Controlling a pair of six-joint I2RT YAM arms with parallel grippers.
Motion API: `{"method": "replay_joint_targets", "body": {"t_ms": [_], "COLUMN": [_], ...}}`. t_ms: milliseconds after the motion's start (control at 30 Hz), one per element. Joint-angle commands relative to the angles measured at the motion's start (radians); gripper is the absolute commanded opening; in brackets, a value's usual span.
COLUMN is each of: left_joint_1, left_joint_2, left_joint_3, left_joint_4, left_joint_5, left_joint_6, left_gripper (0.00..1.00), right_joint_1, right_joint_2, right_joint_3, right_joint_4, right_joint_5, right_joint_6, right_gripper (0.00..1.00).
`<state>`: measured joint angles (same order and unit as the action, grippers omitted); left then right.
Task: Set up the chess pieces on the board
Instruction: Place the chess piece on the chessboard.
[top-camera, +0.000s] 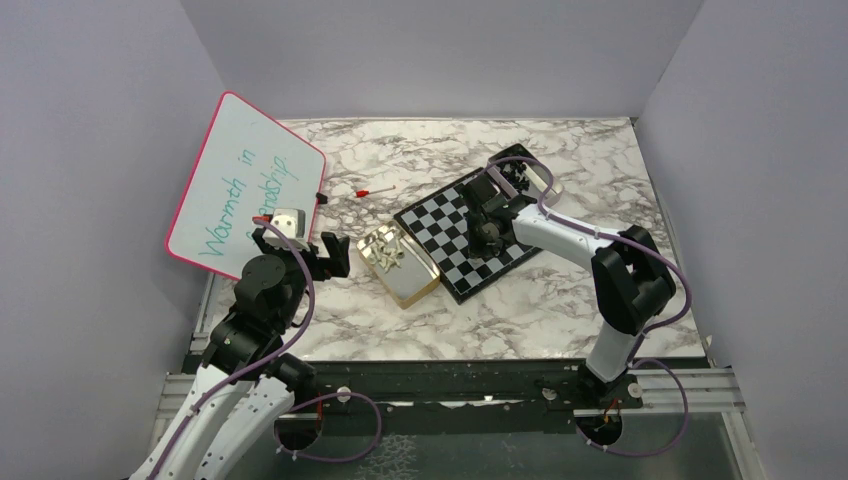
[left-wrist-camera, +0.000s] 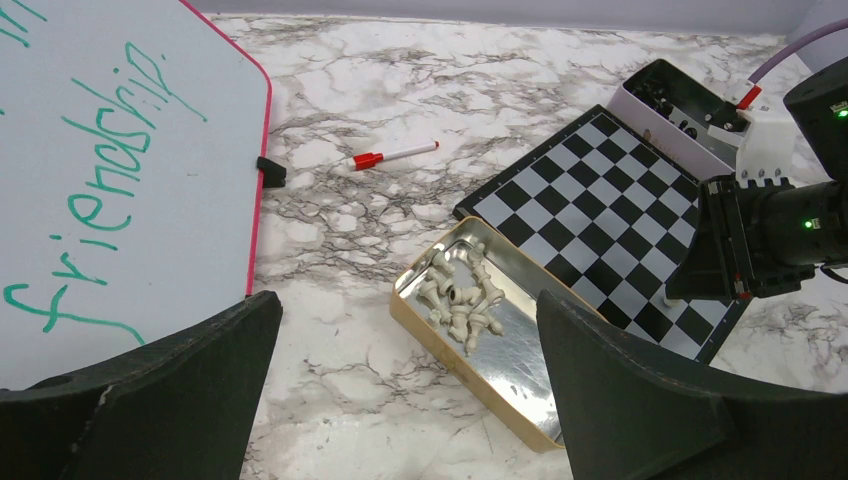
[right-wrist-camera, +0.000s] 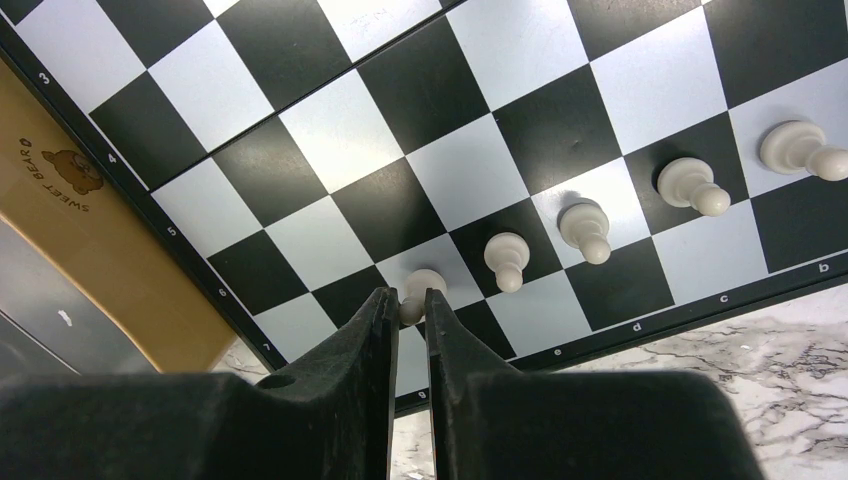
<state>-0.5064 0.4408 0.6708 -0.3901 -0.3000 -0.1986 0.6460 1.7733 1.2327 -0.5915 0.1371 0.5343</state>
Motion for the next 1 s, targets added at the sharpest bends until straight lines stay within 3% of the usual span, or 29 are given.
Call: {"method": "replay_joint_targets", "body": {"t_ms": [0, 967], "left_joint_1": [-0.005, -0.005], "left_joint_2": [-0.005, -0.007], "left_joint_3": [-0.003, -0.004], "left_joint_4": [0.022, 0.022], "left_joint_5": [-0.005, -0.005], "left_joint_6": [0.005, 0.005], "left_gripper": [0.99, 0.99], "right_joint_1": [-0.006, -0.006], "right_joint_2": [0.022, 0.018], "right_joint_3": [-0.007, -0.011], "right_joint_4": [0.013, -0.017], "right_joint_5": [-0.006, -0.025], "right_joint_6": [0.015, 0.03], "right_gripper": [0.21, 0.24]}}
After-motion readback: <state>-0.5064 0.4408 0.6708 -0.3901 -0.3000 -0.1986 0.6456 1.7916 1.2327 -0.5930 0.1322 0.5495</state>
